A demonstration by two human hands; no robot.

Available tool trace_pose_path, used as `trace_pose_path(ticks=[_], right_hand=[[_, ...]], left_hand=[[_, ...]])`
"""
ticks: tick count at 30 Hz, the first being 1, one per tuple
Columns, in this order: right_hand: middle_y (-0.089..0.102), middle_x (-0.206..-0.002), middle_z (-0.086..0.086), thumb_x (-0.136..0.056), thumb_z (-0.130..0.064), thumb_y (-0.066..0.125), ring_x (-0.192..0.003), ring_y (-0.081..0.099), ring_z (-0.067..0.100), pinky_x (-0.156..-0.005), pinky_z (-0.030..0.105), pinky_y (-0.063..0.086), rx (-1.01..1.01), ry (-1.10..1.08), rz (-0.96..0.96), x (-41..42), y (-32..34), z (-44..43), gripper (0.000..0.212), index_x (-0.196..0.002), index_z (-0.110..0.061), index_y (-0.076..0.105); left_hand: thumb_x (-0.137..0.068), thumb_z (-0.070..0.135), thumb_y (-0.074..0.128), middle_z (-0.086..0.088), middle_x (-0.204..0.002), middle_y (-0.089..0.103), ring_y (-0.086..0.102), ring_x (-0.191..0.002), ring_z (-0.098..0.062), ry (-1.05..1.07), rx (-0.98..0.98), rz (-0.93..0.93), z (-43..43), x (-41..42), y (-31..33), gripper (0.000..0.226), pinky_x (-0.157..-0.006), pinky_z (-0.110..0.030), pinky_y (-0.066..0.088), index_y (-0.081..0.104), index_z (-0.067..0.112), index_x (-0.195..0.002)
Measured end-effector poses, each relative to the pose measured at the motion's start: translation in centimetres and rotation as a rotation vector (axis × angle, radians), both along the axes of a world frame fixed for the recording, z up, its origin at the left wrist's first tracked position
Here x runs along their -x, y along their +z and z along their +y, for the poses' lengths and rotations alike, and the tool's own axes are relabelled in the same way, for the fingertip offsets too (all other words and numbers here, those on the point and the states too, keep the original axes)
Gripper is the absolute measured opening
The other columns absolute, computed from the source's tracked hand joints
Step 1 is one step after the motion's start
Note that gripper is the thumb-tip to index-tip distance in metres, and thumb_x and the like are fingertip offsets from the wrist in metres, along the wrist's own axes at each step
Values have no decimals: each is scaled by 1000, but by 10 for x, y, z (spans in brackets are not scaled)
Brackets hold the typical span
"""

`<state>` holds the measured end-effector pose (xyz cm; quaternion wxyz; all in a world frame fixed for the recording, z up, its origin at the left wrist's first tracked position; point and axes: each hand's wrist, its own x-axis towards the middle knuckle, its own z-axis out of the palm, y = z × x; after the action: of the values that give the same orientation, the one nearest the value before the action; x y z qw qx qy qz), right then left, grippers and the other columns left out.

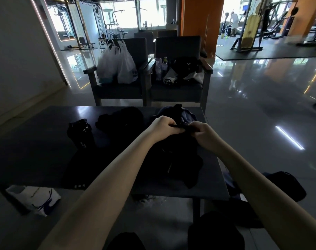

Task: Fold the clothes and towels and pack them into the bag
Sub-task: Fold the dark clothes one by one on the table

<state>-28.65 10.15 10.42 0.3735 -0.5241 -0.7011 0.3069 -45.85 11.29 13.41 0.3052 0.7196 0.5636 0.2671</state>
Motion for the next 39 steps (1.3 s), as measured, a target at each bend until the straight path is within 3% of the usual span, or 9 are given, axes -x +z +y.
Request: trace_pose_path(ticks=[4, 7, 12, 16, 19, 22, 26, 32, 39], right_hand=[[55, -72, 5, -90, 9, 36, -61, 52, 13, -47, 16, 41, 105, -72, 273, -11, 12, -5, 27, -90, -9, 57], [50, -67, 6, -91, 4, 32, -57, 47, 13, -45, 19, 38, 166, -132, 487, -21, 19, -10, 28, -81, -8, 55], [63, -86, 2, -87, -34, 63, -76, 61, 17, -67, 30, 50, 158, -114, 151, -38, 4, -4, 21, -94, -14, 60], [59, -92, -15, -78, -22, 76, -82, 58, 0, -69, 15, 46, 52, 30, -101, -38, 0, -4, 39, -112, -27, 58], [64, -82, -8, -84, -12, 68, -74, 62, 3, -64, 20, 48, -83, 97, -186, -31, 4, -2, 15, -100, -13, 67], [61, -72, -7, -88, -7, 62, -62, 58, -1, -58, 17, 44, -89, 64, -124, -33, 14, -1, 17, -81, -23, 65], [59, -73, -4, -91, -2, 54, -65, 56, 3, -59, 9, 40, -52, 45, 3, -40, 34, -5, 13, -87, -10, 64], [60, -54, -11, -90, -20, 61, -48, 56, -1, -49, 11, 41, -31, 27, 47, -56, 47, -8, 18, -72, -20, 65], [58, -50, -13, -93, -15, 57, -46, 49, -7, -51, 11, 37, -216, -201, 178, -79, 73, 3, 28, -68, -26, 62]], left_hand=[[-80, 20, 75, 0, -84, 66, 65, -83, -17, -68, 28, 152, 4, 5, -22, 9, -77, -28, 52, 69, 14, -84], [-88, 22, 66, 1, -83, 64, 63, -80, -17, 13, 38, 27, 9, 4, -36, 8, -68, -24, 49, 65, 14, -87], [-91, 24, 62, 3, -79, 62, 59, -77, -13, 53, -68, -77, 19, -14, -27, 11, -72, -27, 47, 63, 14, -87], [-89, 26, 66, 6, -72, 60, 55, -67, -5, -70, -145, -37, 15, -31, -3, 16, -66, -19, 43, 66, 13, -80], [-84, 31, 70, 12, -68, 58, 51, -61, 3, -114, -175, -12, 10, -39, 8, 18, -55, -6, 38, 65, 15, -77], [-73, 29, 81, 10, -71, 59, 54, -64, 1, -154, -133, 27, 9, -34, 5, 22, -55, -7, 40, 64, 14, -78], [-77, 19, 78, -1, -77, 64, 61, -77, -15, -139, -114, 182, 16, -18, -15, 13, -69, -23, 43, 66, 14, -76], [-89, 26, 65, 2, -75, 61, 60, -70, -13, -35, -72, -42, 16, -14, -6, 20, -65, -21, 47, 60, 19, -71], [-70, 30, 83, -1, -84, 68, 65, -82, -13, -174, -57, 238, 18, 8, 8, 21, -78, -31, 51, 68, 18, -78]])
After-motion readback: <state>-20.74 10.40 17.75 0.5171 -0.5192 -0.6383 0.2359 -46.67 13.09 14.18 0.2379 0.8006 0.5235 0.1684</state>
